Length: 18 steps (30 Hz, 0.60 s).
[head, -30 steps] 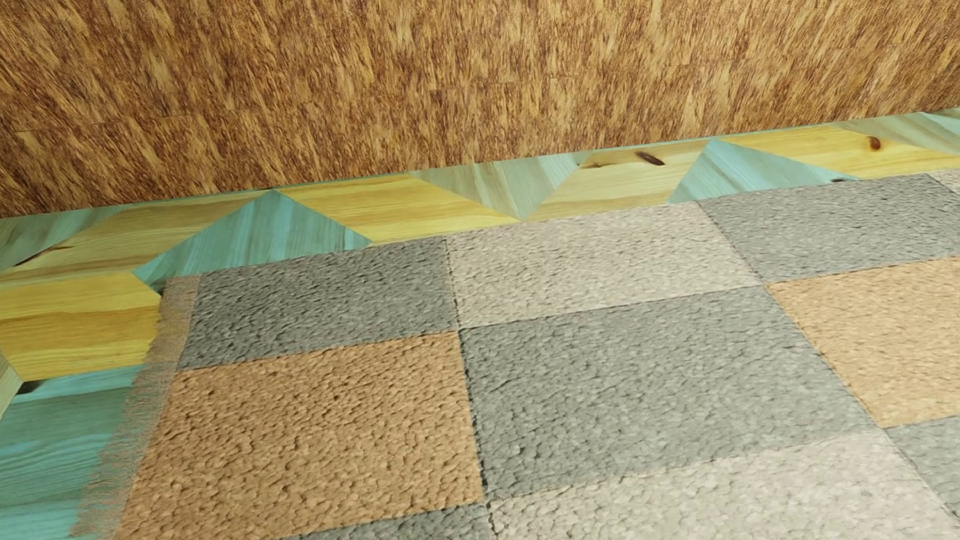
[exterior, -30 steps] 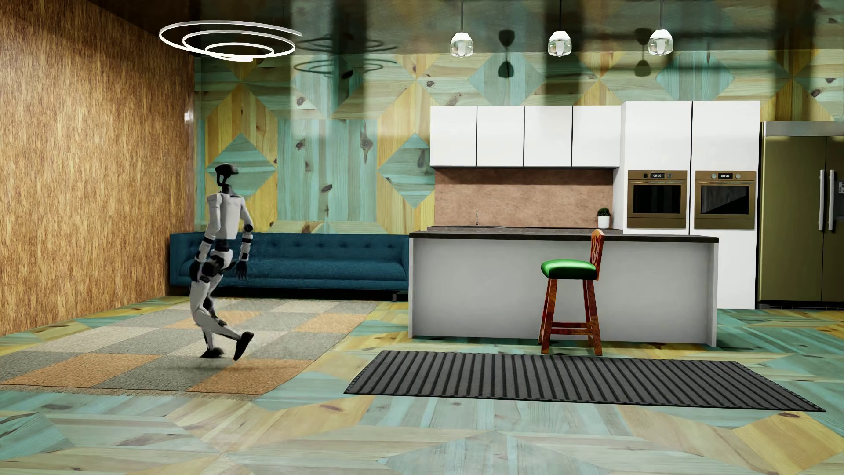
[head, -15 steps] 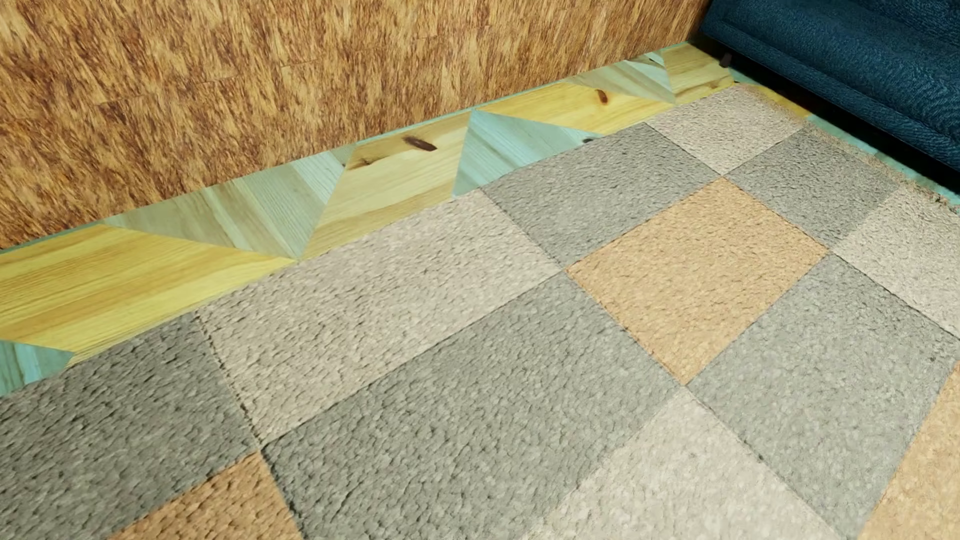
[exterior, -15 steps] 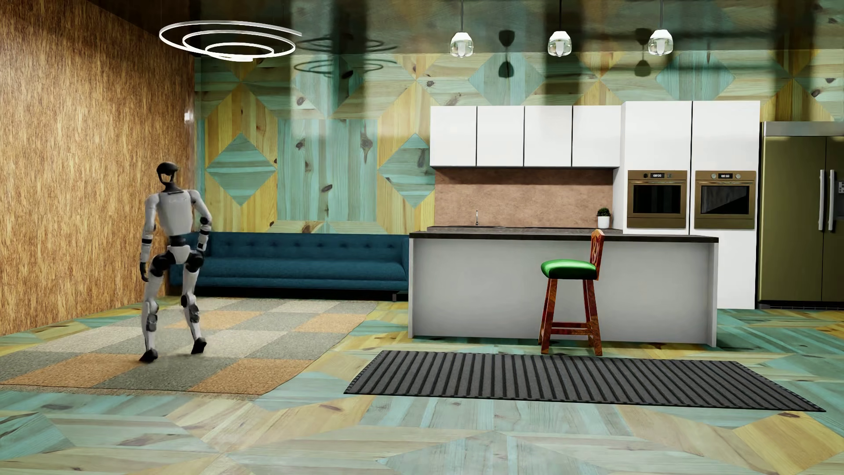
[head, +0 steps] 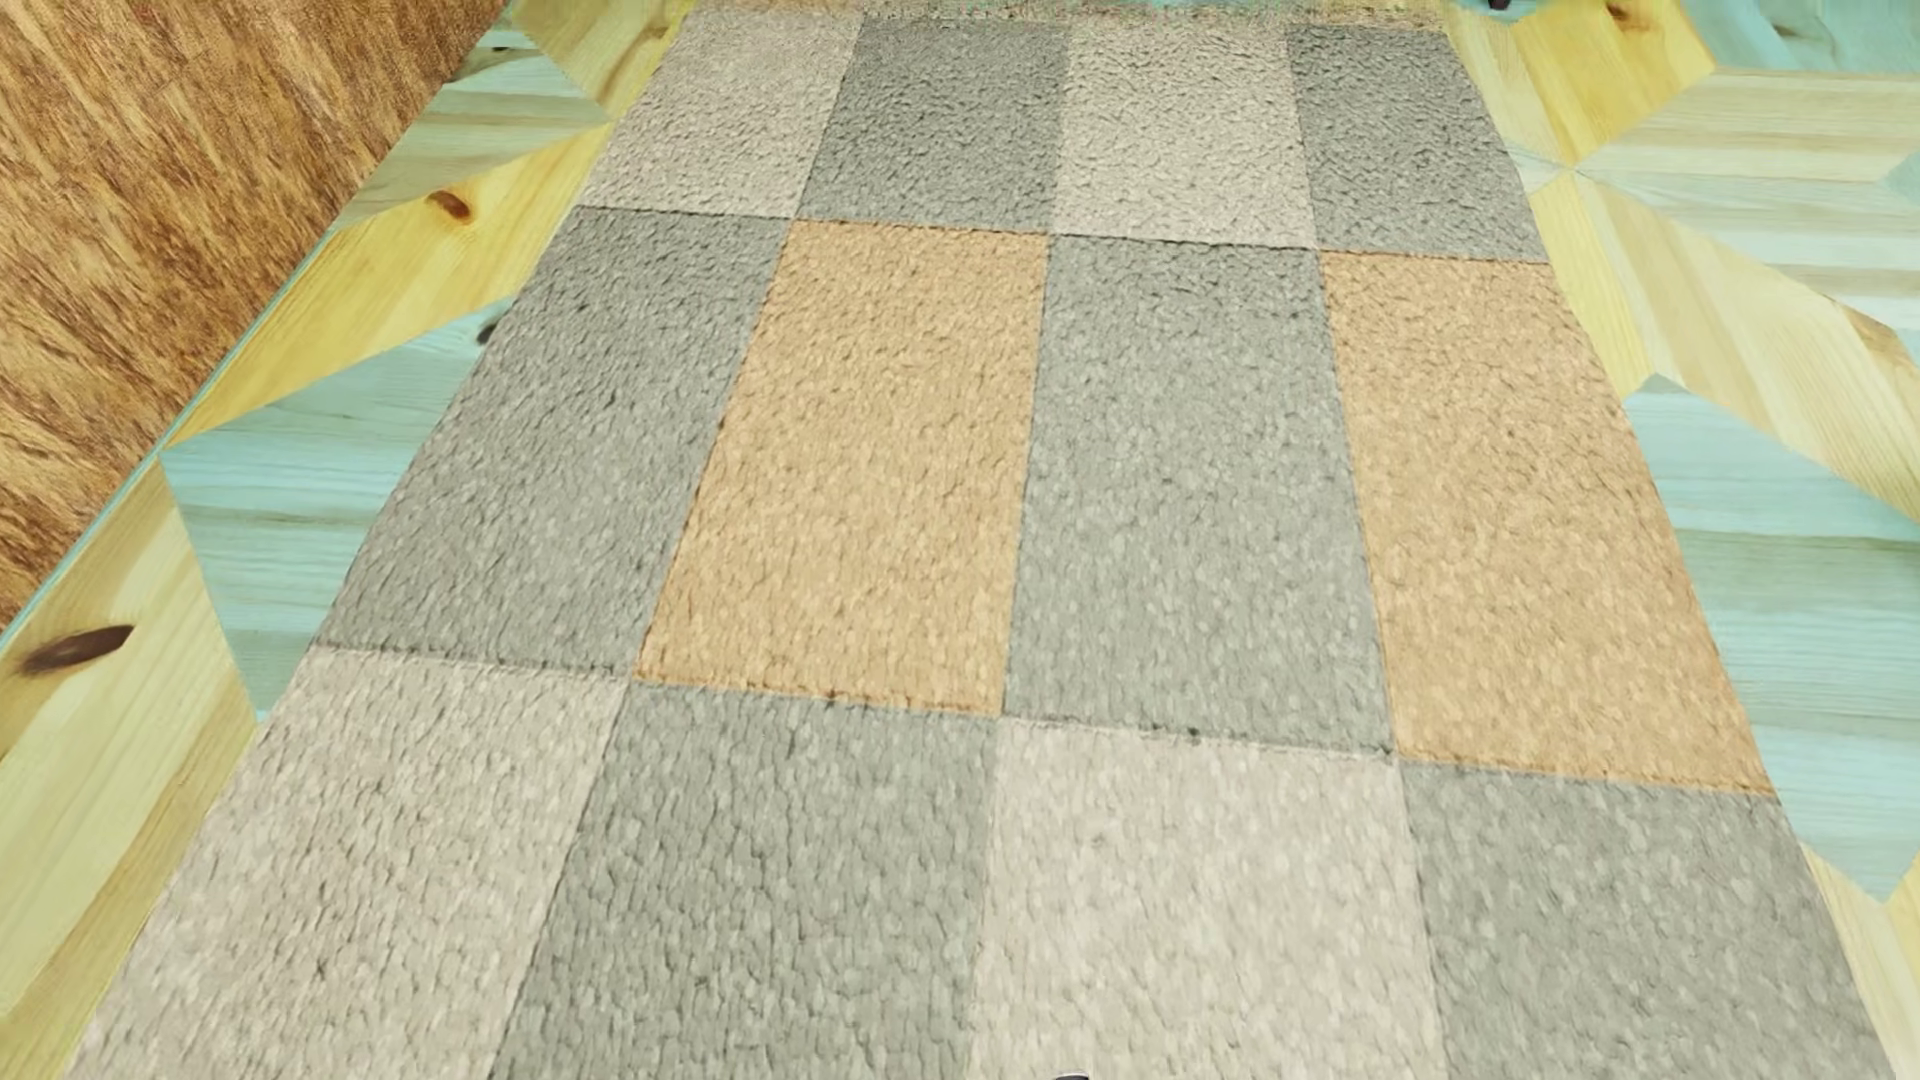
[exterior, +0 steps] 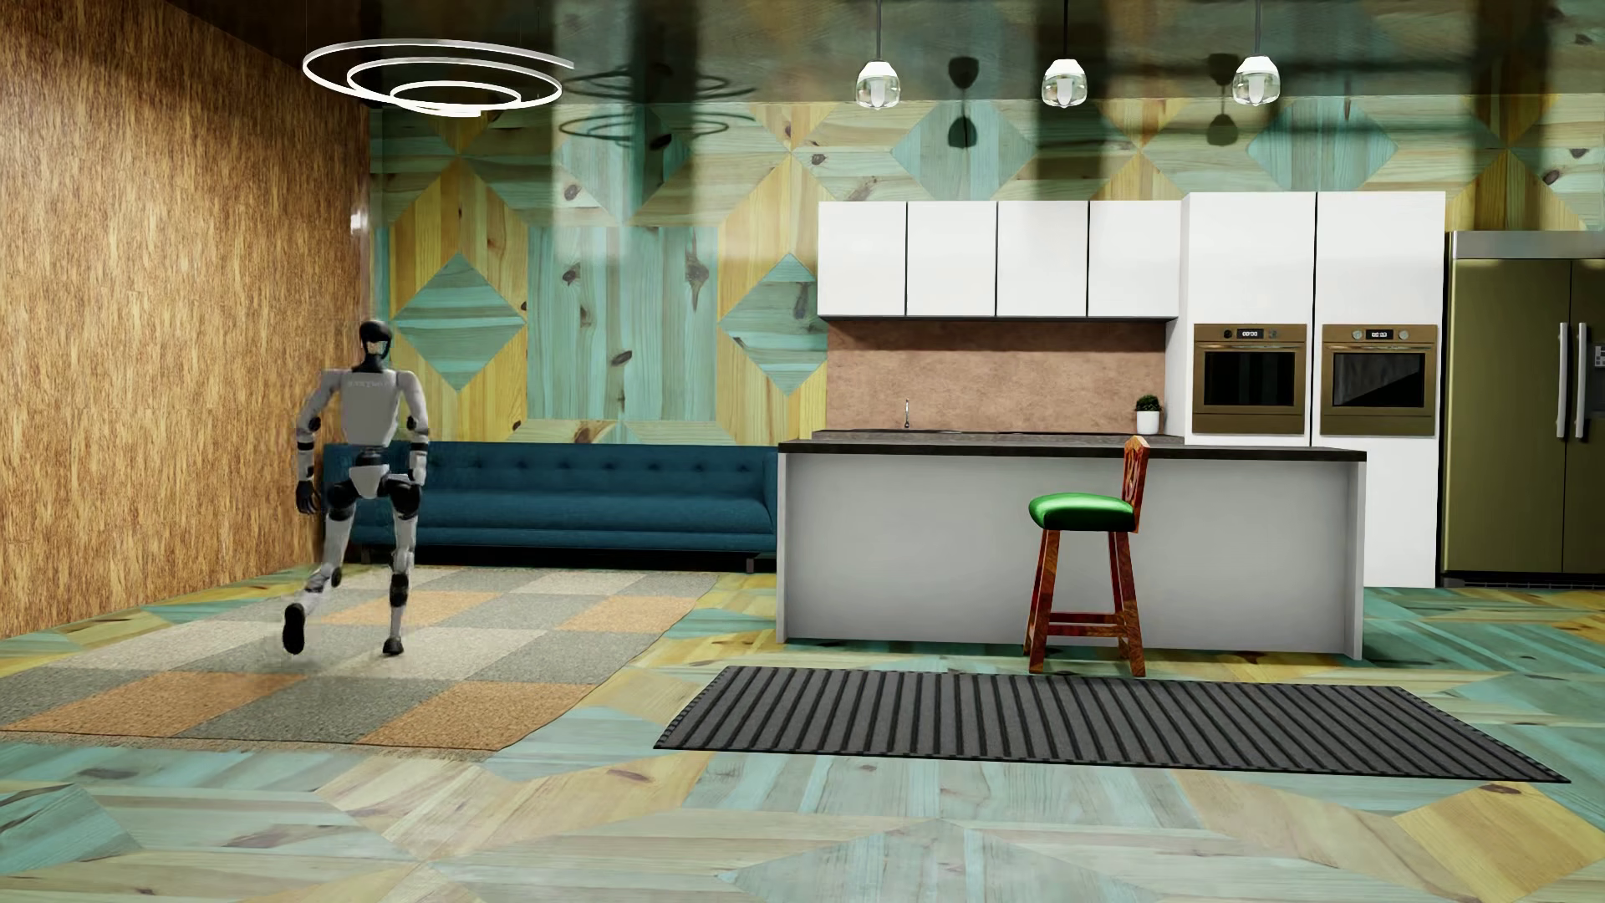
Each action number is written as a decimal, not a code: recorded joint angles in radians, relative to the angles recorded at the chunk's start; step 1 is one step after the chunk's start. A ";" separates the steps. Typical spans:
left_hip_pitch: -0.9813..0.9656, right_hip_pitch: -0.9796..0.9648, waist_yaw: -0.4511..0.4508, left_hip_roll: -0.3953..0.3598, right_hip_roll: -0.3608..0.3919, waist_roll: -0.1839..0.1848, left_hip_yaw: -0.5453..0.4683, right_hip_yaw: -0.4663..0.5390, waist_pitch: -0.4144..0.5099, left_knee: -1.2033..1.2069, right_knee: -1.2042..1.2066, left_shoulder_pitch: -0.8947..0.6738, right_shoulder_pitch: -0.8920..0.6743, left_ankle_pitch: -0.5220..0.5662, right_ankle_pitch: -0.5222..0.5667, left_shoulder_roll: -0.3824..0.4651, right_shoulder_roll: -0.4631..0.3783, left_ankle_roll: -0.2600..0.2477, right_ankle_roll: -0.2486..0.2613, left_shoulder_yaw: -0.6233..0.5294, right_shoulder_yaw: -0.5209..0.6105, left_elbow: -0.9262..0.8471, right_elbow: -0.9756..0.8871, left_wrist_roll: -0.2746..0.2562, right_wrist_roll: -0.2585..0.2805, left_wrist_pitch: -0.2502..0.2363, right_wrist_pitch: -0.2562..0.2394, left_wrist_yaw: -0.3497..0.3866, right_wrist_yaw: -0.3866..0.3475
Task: Walk towards sofa
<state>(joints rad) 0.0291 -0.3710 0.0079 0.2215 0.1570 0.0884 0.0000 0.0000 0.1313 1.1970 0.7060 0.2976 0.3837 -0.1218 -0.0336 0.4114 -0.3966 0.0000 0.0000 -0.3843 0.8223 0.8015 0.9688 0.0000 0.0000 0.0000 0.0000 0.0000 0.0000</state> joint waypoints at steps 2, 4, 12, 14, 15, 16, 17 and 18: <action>-0.210 0.223 0.096 -0.063 0.050 -0.006 0.000 0.000 0.016 0.091 -0.126 0.054 -0.079 -0.134 -0.111 -0.004 -0.006 0.000 0.000 -0.047 -0.062 0.023 -0.090 0.000 0.000 0.000 0.000 0.000 0.000; -0.386 0.414 0.207 -0.110 0.032 -0.017 0.000 0.000 0.015 -0.072 -0.212 0.107 -0.148 -0.154 -0.224 -0.003 -0.018 0.000 0.000 -0.094 -0.186 0.054 -0.202 0.000 0.000 0.000 0.000 0.000 0.000; -0.630 0.771 0.422 -0.143 -0.202 -0.077 0.000 0.000 -0.043 -0.405 -0.097 0.205 -0.306 0.011 -0.148 -0.011 -0.022 0.000 0.000 -0.165 -0.463 0.181 -0.427 0.000 0.000 0.000 0.000 0.000 0.000; -0.528 0.583 0.356 -0.186 -0.194 -0.070 0.000 0.000 -0.041 -0.321 0.360 0.161 -0.266 -0.099 0.128 -0.037 -0.017 0.000 0.000 -0.143 -0.402 0.186 -0.349 0.000 0.000 0.000 0.000 0.000 0.000; -0.432 0.474 0.279 -0.227 -0.197 -0.079 0.000 0.000 -0.028 -0.358 0.572 0.146 -0.261 -0.115 0.117 -0.047 -0.011 0.000 0.000 -0.127 -0.338 0.141 -0.295 0.000 0.000 0.000 0.000 0.000 0.000; -0.335 0.383 0.196 -0.241 -0.162 -0.059 0.000 0.000 -0.017 -0.412 0.677 0.121 -0.241 -0.108 0.097 -0.054 -0.003 0.000 0.000 -0.107 -0.280 0.089 -0.234 0.000 0.000 0.000 0.000 0.000 0.000; -0.254 0.265 0.118 -0.246 -0.135 -0.031 0.000 0.000 -0.020 -0.467 0.715 0.088 -0.188 -0.107 0.097 -0.066 -0.002 0.000 0.000 -0.074 -0.275 0.023 -0.220 0.000 0.000 0.000 0.000 0.000 0.000; -0.146 0.180 0.056 -0.245 -0.109 -0.003 0.000 0.000 -0.014 -0.534 0.647 0.062 -0.119 -0.107 0.124 -0.073 -0.004 0.000 0.000 -0.066 -0.290 -0.049 -0.209 0.000 0.000 0.000 0.000 0.000 0.000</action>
<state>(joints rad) -0.1170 -0.1913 0.0641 -0.0236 0.0484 0.0850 0.0000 0.0000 0.1169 0.6635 1.3529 0.3596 0.2645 -0.2291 0.0903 0.3385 -0.4004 0.0000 0.0000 -0.4499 0.5319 0.7525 0.7599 0.0000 0.0000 0.0000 0.0000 0.0000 0.0000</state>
